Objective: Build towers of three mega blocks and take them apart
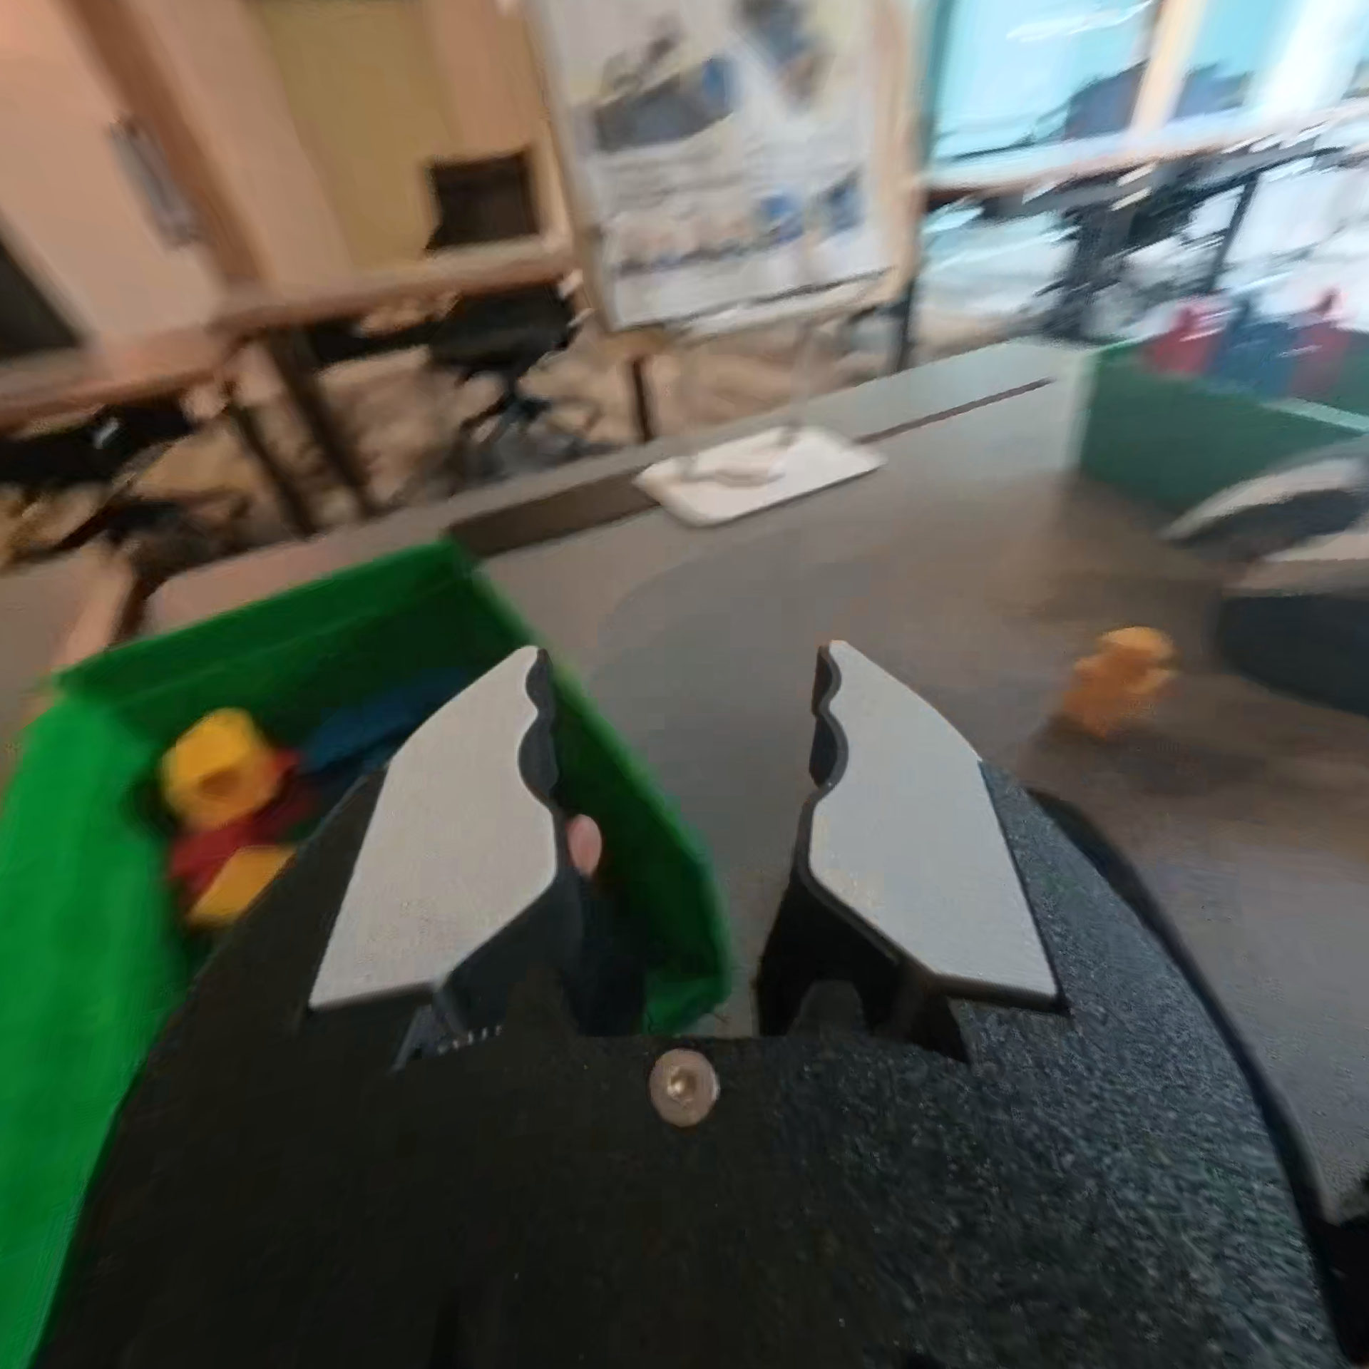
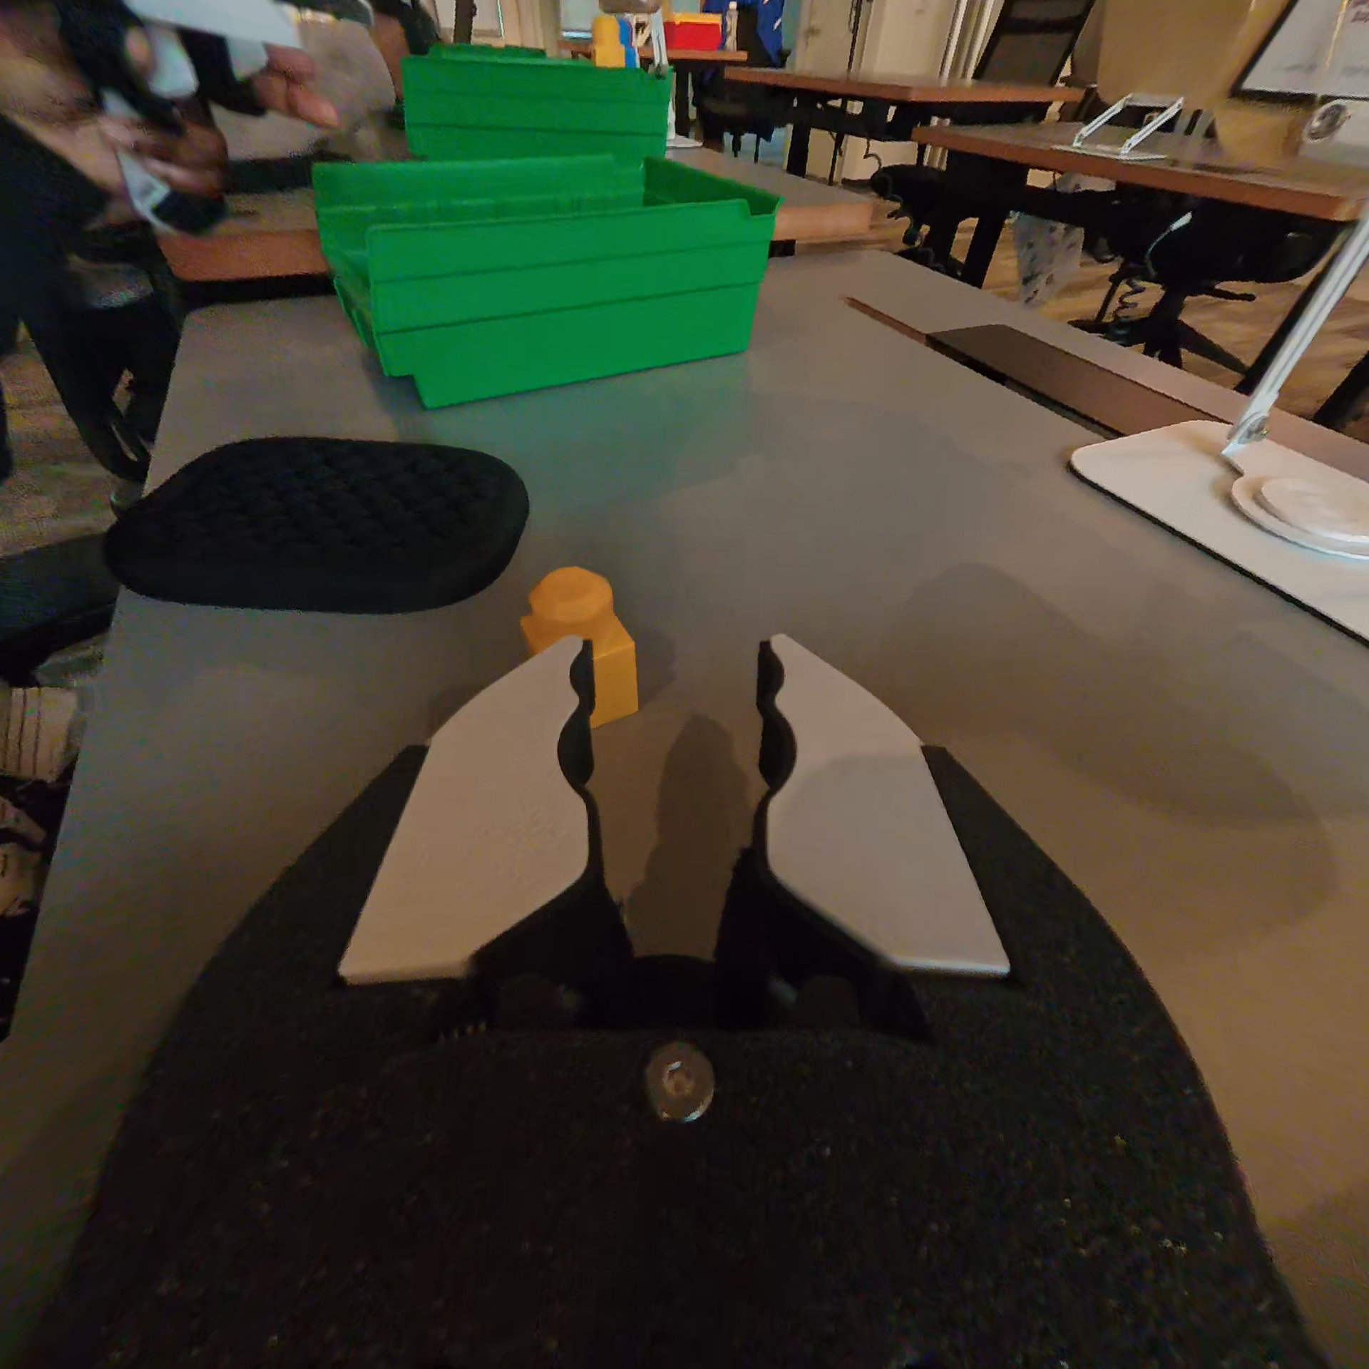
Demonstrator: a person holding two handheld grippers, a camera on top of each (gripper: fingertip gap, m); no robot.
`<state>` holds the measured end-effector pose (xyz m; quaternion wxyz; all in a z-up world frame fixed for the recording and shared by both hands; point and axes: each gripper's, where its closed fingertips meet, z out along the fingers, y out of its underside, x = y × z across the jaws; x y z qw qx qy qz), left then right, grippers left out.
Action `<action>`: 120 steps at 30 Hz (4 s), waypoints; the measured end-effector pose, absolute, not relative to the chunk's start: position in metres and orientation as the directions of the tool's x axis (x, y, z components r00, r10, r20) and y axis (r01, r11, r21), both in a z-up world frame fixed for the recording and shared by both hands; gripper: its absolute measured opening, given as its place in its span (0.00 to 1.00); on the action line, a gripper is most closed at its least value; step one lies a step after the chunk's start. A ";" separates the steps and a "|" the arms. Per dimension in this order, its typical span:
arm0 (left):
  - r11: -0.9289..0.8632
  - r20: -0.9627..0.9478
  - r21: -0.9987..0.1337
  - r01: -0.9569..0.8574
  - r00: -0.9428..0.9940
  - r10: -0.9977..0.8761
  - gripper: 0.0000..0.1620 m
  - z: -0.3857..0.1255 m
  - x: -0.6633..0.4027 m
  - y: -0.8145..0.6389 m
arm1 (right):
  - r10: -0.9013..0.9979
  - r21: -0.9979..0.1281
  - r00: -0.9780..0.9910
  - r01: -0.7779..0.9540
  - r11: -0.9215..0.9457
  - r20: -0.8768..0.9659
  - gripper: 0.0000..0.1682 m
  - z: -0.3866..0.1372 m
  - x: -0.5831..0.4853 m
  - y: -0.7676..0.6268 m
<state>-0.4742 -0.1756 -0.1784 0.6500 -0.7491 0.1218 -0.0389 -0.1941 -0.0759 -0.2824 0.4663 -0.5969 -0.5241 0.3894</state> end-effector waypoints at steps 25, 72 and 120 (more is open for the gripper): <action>-0.834 -0.164 -0.552 -0.004 0.981 0.104 0.34 -0.333 -0.574 -0.155 | 0.985 -0.961 0.163 0.277 0.002 0.049 0.24 -0.284 -0.196 -0.075; -0.715 -0.336 -0.554 -0.427 0.900 -0.277 0.24 -0.288 -0.586 -0.148 | 0.985 -0.958 0.168 0.285 -0.016 0.034 0.23 -0.285 -0.196 -0.073; -0.045 -0.278 -0.829 -0.557 0.481 -0.832 0.26 -0.177 -0.312 -0.183 | 0.930 -0.966 -0.284 0.037 0.255 0.234 0.20 -0.182 -0.310 -0.185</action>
